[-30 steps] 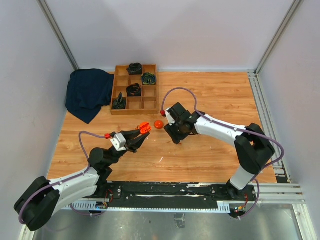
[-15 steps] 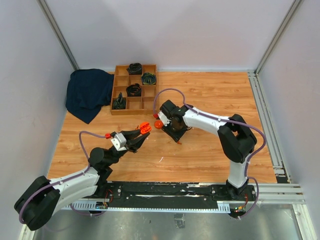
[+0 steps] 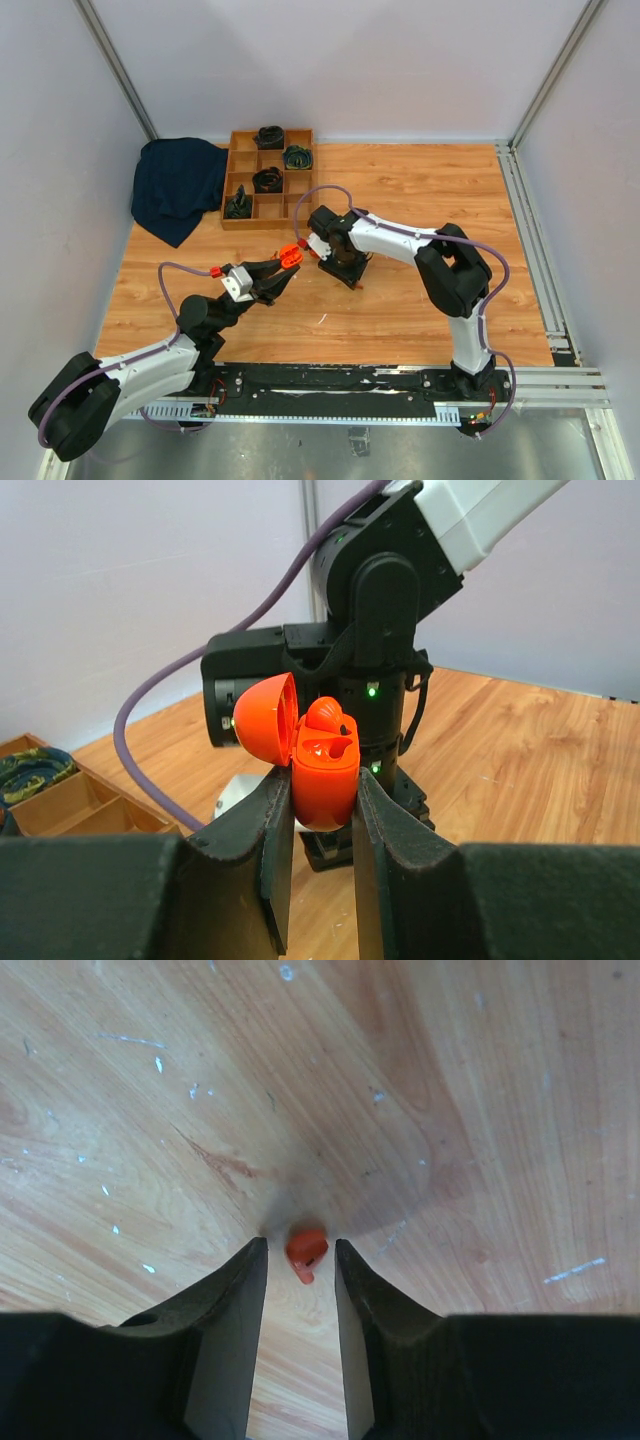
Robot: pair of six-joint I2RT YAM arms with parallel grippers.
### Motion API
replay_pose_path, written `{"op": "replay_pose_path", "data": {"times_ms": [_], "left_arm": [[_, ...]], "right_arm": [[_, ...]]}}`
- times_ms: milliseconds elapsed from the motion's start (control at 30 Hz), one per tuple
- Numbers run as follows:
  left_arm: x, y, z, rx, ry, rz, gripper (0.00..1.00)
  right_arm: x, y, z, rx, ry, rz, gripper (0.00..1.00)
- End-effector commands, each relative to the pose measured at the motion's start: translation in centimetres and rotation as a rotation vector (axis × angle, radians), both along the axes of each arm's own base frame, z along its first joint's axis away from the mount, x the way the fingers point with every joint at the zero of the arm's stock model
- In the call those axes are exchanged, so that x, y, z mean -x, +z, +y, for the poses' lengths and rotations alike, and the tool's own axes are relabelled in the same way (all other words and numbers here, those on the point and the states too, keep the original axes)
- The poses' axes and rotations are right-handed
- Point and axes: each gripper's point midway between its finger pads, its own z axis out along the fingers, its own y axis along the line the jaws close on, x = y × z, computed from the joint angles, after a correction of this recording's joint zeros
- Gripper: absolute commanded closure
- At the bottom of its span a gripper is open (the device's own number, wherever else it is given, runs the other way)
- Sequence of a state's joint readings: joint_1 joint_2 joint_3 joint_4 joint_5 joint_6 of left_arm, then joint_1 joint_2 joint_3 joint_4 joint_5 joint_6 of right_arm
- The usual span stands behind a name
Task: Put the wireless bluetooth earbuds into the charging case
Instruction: Pick up the earbud from the center of the board.
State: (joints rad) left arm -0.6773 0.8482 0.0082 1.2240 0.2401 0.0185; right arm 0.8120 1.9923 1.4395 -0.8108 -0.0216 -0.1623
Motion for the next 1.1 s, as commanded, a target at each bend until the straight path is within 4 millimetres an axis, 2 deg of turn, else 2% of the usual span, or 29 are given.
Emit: {"op": "replay_pose_path", "data": {"times_ms": [0,200,433,600,767,1067], "left_arm": [[1.3,-4.5,0.7,-0.061,-0.009,0.067,1.00],[1.3,-4.5,0.7,-0.062,-0.011,0.068,1.00],[1.3,-4.5,0.7,-0.062,-0.011,0.067,1.00],[1.2,-4.6,0.7,-0.063,-0.011,0.069,1.00],[1.3,-4.4,0.6,-0.057,-0.015,0.067,1.00],[1.6,-4.0,0.9,-0.036,-0.012,0.055,1.00]], "right_arm": [[1.0,-0.8,-0.3,0.066,0.052,0.041,0.67],[1.0,-1.2,-0.1,0.076,0.063,0.047,0.69],[1.0,-1.5,-0.7,0.129,0.067,0.044,0.73],[1.3,-1.4,-0.8,0.126,0.061,0.044,0.79],[1.2,0.4,-0.3,0.058,0.042,0.002,0.83],[1.3,5.5,0.5,-0.115,-0.016,-0.114,0.84]]}}
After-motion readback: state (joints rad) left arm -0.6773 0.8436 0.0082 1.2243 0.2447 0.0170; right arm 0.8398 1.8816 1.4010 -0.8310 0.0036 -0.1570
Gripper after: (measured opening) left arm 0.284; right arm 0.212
